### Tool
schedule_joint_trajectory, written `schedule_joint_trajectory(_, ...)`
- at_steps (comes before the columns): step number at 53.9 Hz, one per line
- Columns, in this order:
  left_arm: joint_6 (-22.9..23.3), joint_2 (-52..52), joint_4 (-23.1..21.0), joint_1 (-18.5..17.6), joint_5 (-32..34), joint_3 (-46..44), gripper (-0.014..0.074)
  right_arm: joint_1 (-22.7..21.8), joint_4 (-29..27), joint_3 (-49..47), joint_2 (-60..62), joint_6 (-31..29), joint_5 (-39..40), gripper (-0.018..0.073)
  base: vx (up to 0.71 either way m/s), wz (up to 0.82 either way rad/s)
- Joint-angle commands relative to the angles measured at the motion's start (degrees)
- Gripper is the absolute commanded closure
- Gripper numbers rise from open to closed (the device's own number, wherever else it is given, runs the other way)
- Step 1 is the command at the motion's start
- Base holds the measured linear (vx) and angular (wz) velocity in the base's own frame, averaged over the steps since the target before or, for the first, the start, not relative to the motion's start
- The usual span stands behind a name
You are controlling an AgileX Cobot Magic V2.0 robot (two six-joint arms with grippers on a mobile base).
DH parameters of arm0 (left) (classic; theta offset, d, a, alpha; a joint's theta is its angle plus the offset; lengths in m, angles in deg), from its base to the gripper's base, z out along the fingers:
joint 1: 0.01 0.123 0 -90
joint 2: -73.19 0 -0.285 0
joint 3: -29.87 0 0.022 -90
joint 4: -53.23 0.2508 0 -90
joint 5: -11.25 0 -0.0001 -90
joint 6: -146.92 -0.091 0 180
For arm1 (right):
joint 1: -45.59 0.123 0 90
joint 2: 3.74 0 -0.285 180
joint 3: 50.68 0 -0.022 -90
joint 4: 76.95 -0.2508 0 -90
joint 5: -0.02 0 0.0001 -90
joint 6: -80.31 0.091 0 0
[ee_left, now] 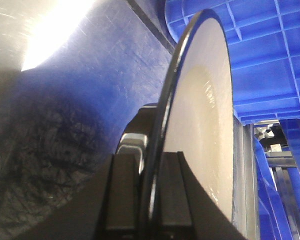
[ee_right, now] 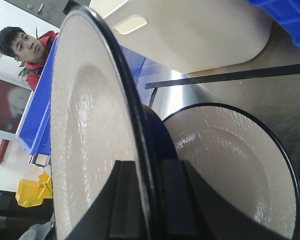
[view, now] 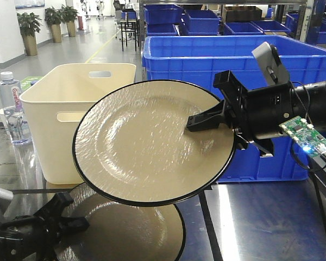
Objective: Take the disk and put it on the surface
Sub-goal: 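Hold both plates while the base drives to the steel table, then lower the right gripper's plate onto the left gripper's plate on the table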
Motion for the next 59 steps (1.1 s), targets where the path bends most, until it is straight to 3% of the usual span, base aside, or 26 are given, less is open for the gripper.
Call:
schedule_joint_trajectory(1,0.7,-1.6,-3.5,-0.1,-2.0,-1.8,0.0595,0.0,-6.6,-2.4,2.4,0.1,3.7,0.0567,0.00,0.00)
schedule_joint_trajectory(21,0.7,3.3,-1.3,-0.1,-3.1,-1.8,0.0590,0.0,-7.6,-2.4,2.4,0.1,4.0,0.0567,0.00,0.00)
schedule_joint_trajectory(29,0.7,3.9,3.1,-0.1,-2.2,-1.8,0.0531,0.0,-7.6,-2.4,2.4,0.1,4.0,0.0567,0.00,0.00)
schedule_joint_trajectory(35,0.7,3.7,7.3,-0.1,-1.3,-1.8,0.0421,0.0,-7.6,-2.4,2.4,0.1,4.3,0.0567,0.00,0.00)
schedule_joint_trajectory(50,0.3,2.6,17.9,-0.1,-0.8,-1.8,0.0006,0.0,-7.6,-2.4,2.4,0.1,5.1,0.0567,0.00,0.00)
schedule_joint_trajectory(59,0.3,-1.9,22.5,-0.1,1.8,-1.8,-0.0085,0.0,-7.1,-2.4,2.4,0.1,5.0,0.0567,0.00,0.00)
